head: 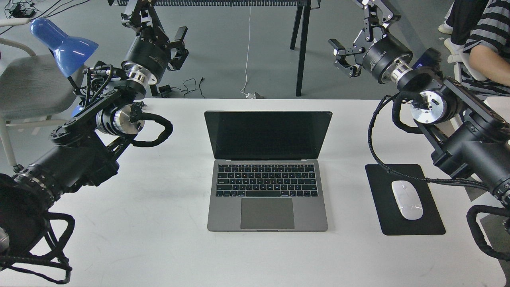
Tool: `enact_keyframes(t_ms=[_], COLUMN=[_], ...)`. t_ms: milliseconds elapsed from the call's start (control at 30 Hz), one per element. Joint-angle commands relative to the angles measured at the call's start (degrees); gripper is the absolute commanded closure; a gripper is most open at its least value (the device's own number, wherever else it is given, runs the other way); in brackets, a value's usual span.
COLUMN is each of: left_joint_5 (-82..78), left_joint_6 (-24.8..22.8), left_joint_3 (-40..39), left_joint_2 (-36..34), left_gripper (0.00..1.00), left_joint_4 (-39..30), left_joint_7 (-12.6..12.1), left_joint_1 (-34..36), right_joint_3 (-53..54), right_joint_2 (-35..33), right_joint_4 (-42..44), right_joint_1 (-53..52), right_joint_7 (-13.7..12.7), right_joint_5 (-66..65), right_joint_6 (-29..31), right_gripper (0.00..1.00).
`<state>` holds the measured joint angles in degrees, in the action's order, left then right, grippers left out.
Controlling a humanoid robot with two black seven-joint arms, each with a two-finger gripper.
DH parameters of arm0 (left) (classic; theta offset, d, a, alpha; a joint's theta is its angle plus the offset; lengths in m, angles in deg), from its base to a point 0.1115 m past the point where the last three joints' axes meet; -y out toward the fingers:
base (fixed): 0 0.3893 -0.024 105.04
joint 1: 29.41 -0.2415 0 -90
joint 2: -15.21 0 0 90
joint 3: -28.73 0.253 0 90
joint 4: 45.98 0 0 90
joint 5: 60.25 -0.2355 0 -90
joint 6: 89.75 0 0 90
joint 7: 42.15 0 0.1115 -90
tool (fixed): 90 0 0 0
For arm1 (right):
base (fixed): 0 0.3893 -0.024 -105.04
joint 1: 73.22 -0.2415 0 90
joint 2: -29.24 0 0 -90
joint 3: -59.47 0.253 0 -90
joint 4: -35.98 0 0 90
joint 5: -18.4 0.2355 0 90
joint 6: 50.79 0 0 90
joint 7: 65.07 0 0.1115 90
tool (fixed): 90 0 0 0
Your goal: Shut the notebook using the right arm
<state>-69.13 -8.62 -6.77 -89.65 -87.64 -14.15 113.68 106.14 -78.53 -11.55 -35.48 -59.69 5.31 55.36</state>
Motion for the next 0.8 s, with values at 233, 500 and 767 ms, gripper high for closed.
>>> enact_keyframes(t_ms=[233,500,767], left_joint_5=[-0.1,0.0,-0.1], left_joint_6=[1.2,0.9,0.9], left_joint_3=[-0.2,-0.1,-0.1], left_joint_2=[0.1,0.1,0.0], left_gripper=[0.0,0.0,0.0], left_joint_4=[0.0,0.0,0.0], left_joint_7=[0.0,0.0,0.0], left_joint_1=[0.0,0.0,0.0], right_joint_3=[-0.5,-0.6,-8.1], right_joint_2=[0.0,-0.1,0.0], right_joint_4=[-0.1,0.1,0.4], right_joint_1=[0.1,0.0,-4.9], right_joint_7=[0.0,0.0,-0.5], right_joint_5=[0.0,-0.1,-1.8], right_joint_6=[0.0,0.2,0.0], right_gripper=[0.0,0.0,0.0])
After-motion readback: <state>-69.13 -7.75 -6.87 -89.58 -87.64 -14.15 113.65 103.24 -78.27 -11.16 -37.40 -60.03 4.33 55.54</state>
